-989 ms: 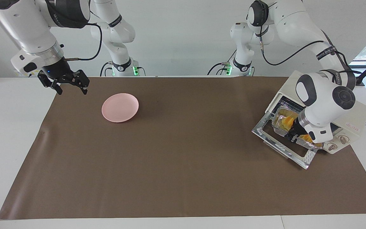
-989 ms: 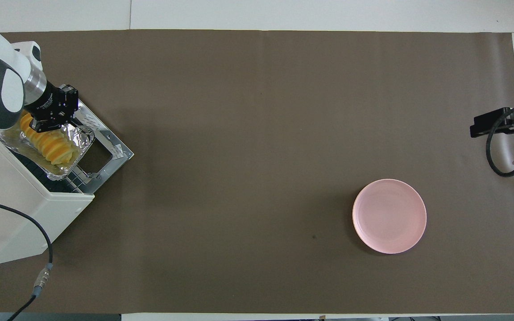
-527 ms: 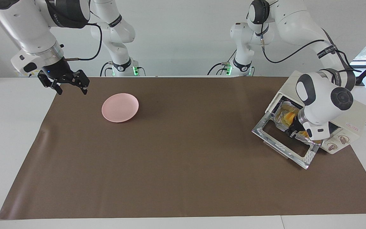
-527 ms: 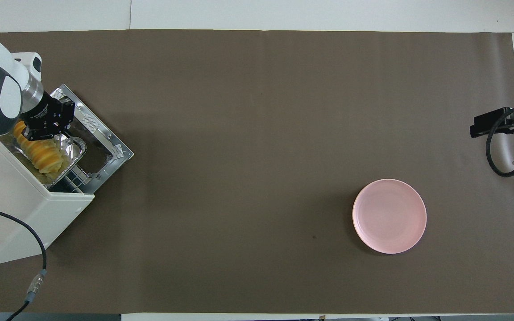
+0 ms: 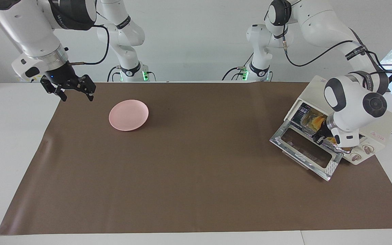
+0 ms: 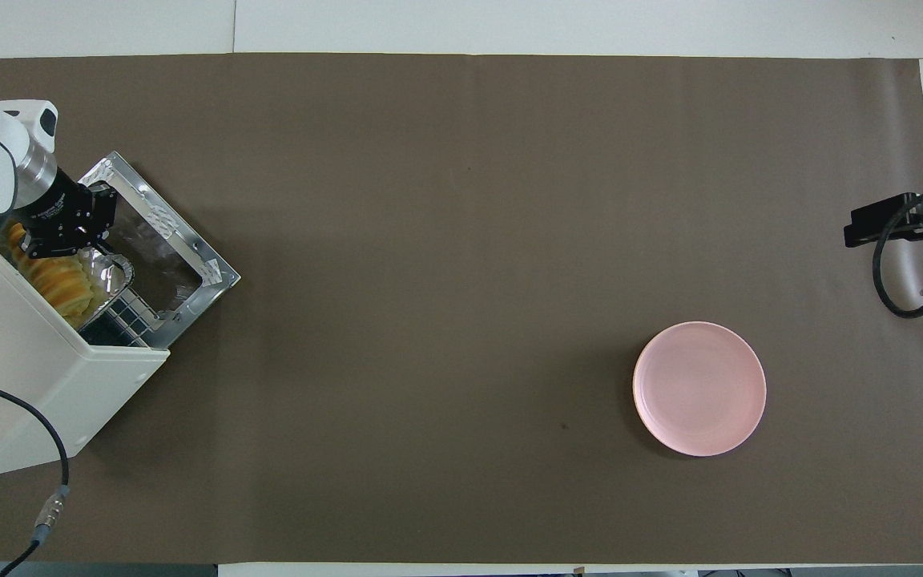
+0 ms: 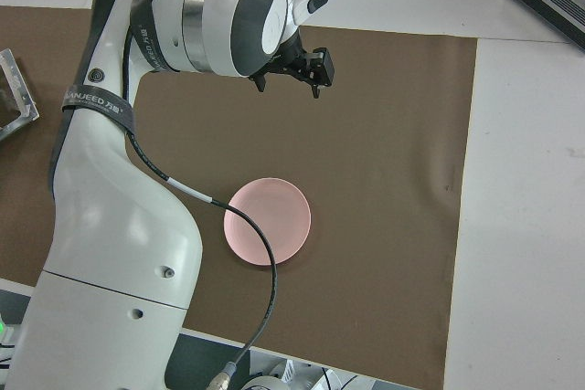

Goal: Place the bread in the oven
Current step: 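Lower the foil tray onto the oven rack with the left gripper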

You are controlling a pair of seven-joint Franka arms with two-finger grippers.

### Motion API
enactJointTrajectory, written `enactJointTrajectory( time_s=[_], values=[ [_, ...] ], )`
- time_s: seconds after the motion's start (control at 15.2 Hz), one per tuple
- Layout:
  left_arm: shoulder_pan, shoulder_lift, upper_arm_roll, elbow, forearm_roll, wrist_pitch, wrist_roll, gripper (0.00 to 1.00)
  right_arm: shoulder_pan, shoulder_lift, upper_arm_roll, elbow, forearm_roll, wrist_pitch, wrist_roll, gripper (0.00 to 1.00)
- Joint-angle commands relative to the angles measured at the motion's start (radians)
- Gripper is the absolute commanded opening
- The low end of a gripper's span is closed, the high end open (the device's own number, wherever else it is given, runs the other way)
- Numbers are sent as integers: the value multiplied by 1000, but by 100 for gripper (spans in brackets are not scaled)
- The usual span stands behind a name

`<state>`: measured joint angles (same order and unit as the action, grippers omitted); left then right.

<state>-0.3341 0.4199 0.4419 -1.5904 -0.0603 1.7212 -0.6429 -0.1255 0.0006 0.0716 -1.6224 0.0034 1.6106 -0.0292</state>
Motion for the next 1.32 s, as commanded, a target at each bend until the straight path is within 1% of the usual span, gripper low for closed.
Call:
enactJointTrajectory(
  time_s=[0.0,0.2,0.53,0.66,0.72,0.79,0.86,0.99,1.25],
  values=[
    [0,-44,1,-46,24,-12,12,0,-10,-14,10,-13,-16,-5,-18,100],
    [7,-47,1,-63,25,-3,16,0,-8,-14,10,-14,-16,-5,-18,100],
    [-5,-61,0,-99,71,34,17,0,-8,-14,10,-13,-16,-5,-18,100],
    [-5,-61,1,-99,77,38,57,0,-6,-13,10,-13,-16,-5,-18,100],
    [-5,-61,1,-99,77,40,71,16,-6,-13,10,-14,-16,-5,-18,100],
    [-5,-61,1,-99,79,41,80,60,-6,-13,10,-13,-16,-5,-18,100],
    [-6,-61,1,-95,85,41,85,100,-5,-11,19,-13,-16,-5,-18,100],
    [-8,-59,-2,-89,120,43,88,100,-8,-10,14,-16,-14,-26,-20,100],
    [-51,-47,-2,-43,132,28,92,100,-6,-10,11,-16,-14,-32,-20,100]
  ],
)
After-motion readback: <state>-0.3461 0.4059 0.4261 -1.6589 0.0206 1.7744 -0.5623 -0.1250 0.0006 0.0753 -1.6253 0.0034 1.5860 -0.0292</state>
